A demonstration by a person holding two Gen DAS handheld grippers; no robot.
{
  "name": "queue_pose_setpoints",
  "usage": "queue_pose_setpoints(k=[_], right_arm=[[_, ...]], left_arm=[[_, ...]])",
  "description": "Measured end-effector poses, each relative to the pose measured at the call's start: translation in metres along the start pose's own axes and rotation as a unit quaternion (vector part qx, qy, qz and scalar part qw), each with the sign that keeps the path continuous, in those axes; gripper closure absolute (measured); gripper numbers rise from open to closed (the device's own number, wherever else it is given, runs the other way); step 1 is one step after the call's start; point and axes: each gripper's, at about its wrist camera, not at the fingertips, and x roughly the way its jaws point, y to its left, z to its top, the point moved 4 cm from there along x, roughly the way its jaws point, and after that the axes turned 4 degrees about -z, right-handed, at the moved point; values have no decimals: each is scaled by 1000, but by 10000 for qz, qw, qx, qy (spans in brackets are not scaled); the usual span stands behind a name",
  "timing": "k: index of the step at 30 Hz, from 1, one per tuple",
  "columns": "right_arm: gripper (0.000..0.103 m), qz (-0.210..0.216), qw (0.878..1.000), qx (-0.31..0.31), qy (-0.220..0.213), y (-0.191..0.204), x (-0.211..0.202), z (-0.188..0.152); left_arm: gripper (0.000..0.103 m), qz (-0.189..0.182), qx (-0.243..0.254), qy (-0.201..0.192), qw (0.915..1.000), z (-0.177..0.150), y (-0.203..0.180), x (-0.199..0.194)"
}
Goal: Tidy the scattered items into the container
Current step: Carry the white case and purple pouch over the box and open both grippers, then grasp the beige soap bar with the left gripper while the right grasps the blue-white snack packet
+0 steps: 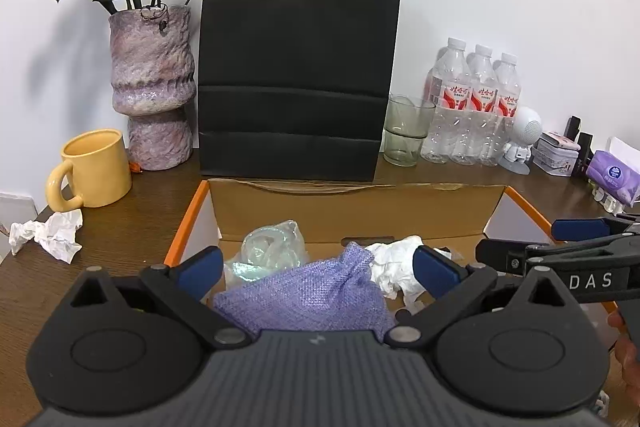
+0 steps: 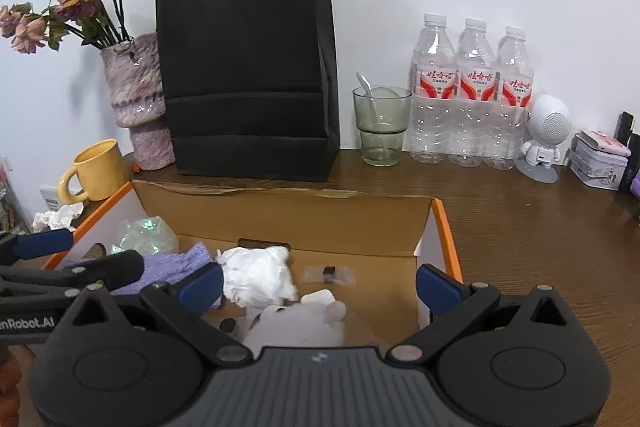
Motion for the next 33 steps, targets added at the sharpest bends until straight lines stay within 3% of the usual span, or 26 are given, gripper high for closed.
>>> queue_pose_setpoints(k=[13, 21, 33], right_arm=[[0, 47, 10000, 55, -43, -1, -3, 1], [0, 85, 9991, 252, -321, -9, -39, 0], [0, -207, 9992, 279, -173, -29, -90, -54]], left_arm=[[0, -14, -5, -47, 10000, 2, 0, -5], [0, -29, -149, -271, 9995, 4, 9, -37], [0, 304, -138, 96, 9994, -56, 36, -89]])
